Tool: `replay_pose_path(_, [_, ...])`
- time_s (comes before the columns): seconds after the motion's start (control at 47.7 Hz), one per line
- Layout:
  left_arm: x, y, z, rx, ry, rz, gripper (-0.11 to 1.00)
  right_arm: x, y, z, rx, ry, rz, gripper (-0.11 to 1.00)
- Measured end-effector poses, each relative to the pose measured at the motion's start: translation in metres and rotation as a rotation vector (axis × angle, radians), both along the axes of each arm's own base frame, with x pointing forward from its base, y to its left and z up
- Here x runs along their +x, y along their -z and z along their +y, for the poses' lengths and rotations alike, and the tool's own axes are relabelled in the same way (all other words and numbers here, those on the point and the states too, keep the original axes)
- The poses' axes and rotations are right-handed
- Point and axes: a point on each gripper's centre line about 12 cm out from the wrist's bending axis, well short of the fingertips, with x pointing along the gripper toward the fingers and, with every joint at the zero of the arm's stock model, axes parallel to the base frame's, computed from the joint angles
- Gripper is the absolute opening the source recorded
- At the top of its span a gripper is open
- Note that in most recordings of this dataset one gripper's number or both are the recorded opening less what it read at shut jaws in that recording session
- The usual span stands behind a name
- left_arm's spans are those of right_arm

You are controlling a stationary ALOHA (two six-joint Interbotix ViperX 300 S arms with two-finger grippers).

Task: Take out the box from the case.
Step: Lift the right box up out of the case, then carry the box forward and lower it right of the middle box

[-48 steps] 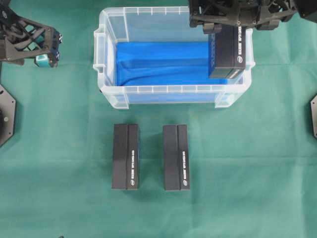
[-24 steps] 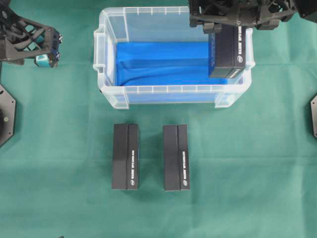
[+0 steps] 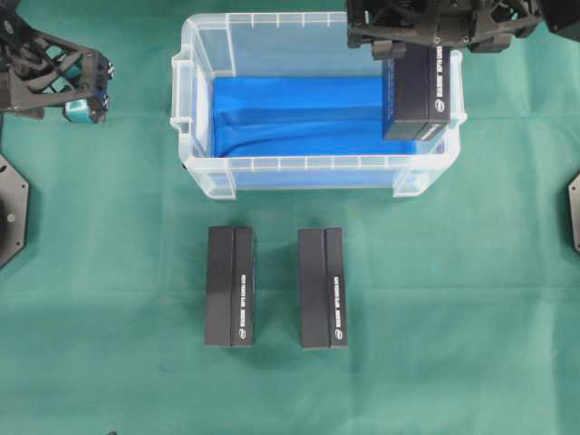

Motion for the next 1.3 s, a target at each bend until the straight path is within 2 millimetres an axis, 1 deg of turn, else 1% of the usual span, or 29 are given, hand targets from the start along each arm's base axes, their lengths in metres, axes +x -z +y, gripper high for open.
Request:
replay_pose_path(0.105, [0.0,0.0,0.0,0.0,0.0,0.001,0.97,0.002,0.0,0.008,0.0,-0.02,0.0,0.64])
replay_pose_path(0.314, [0.0,0.0,0.0,-0.001,0.0,0.0,0.97,0.009,0.0,0.038,-0.002,-0.055,-0.008,0.64])
replay_pose_path(0.545, [-0.002,-0.002,-0.001,0.001,0.0,-0.009,0.97,0.012,0.0,0.083,0.0,-0.071,-0.016,0.64])
replay_pose_path(0.817, [-0.002,-0.003,-0.001,0.001,0.0,-0.011,0.97,0.008,0.001,0.136,0.015,-0.076,-0.012,0.64])
replay_pose_path(0.901, [-0.002,-0.003,-0.001,0.001,0.002,-0.011,0.97,0.008,0.003,0.153,0.019,-0.078,-0.014,0.64])
replay_pose_path(1.089, [-0.004,-0.003,-0.001,-0.001,0.001,0.0,0.97,0.006,0.009,0.184,0.023,-0.078,-0.012,0.64])
replay_pose_path(1.194, [-0.004,-0.003,-0.002,-0.002,0.001,0.003,0.97,0.005,0.011,0.197,0.025,-0.082,-0.014,0.64])
replay_pose_path(1.299, [-0.004,-0.003,-0.001,-0.002,-0.001,0.003,0.97,0.004,0.011,0.202,0.028,-0.09,-0.015,0.64])
